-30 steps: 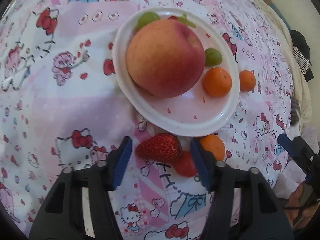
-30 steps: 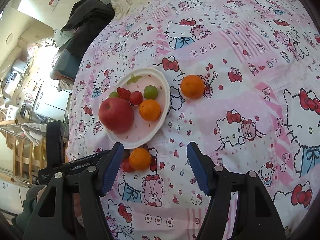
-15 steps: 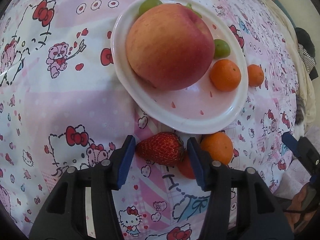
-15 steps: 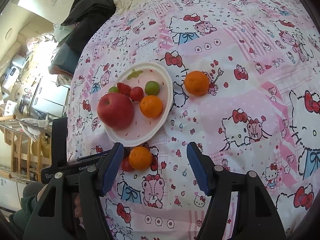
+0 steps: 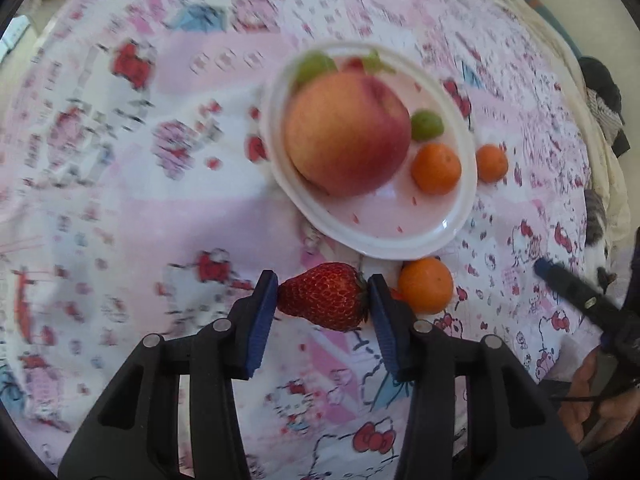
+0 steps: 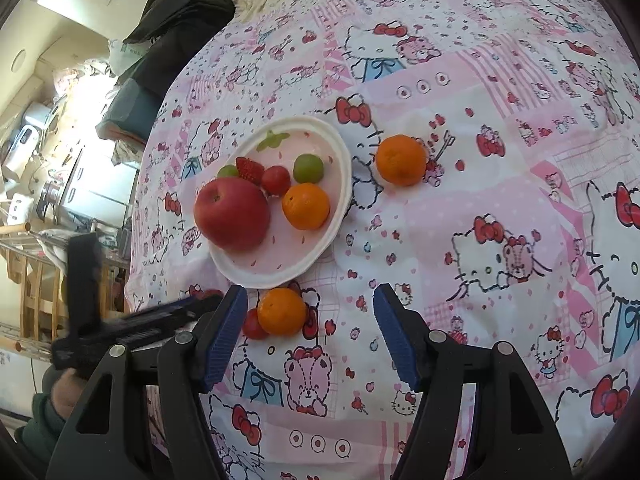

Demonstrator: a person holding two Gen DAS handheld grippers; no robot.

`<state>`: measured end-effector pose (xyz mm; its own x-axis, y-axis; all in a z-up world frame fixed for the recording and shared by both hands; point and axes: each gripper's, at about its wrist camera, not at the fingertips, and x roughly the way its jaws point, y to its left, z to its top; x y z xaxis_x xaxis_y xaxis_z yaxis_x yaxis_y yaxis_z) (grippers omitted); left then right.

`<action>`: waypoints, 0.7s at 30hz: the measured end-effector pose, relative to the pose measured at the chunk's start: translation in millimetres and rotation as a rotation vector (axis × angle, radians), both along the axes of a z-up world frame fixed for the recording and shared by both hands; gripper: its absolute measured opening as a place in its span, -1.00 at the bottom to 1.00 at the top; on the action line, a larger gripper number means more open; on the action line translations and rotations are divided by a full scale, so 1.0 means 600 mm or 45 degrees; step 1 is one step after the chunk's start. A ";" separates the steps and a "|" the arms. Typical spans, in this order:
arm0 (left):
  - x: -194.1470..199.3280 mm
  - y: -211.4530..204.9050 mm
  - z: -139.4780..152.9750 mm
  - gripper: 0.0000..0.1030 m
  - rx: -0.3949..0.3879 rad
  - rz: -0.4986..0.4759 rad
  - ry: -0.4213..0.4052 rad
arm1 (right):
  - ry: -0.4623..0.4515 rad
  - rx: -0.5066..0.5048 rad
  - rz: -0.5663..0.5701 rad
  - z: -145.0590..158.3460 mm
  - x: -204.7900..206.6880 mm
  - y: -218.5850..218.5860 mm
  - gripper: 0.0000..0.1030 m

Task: Organize fruits
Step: 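Grasp a strawberry with the left gripper while the right gripper grasps an orange, then carry the strawberry onto the plate with the left gripper while the right gripper places the orange there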

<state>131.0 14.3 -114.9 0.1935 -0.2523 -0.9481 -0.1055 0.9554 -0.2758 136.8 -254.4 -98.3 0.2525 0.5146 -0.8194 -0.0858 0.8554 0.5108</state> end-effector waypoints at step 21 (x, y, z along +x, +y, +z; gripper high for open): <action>-0.017 0.043 0.025 -0.19 0.145 0.068 -0.106 | 0.184 -0.123 0.241 -0.110 0.016 0.136 -0.13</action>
<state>120.7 40.0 -99.7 0.2833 -0.1311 -0.9500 -0.1380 0.9747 -0.1757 146.6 -172.9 -164.4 0.0361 0.4594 -0.8875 -0.1809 0.8764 0.4463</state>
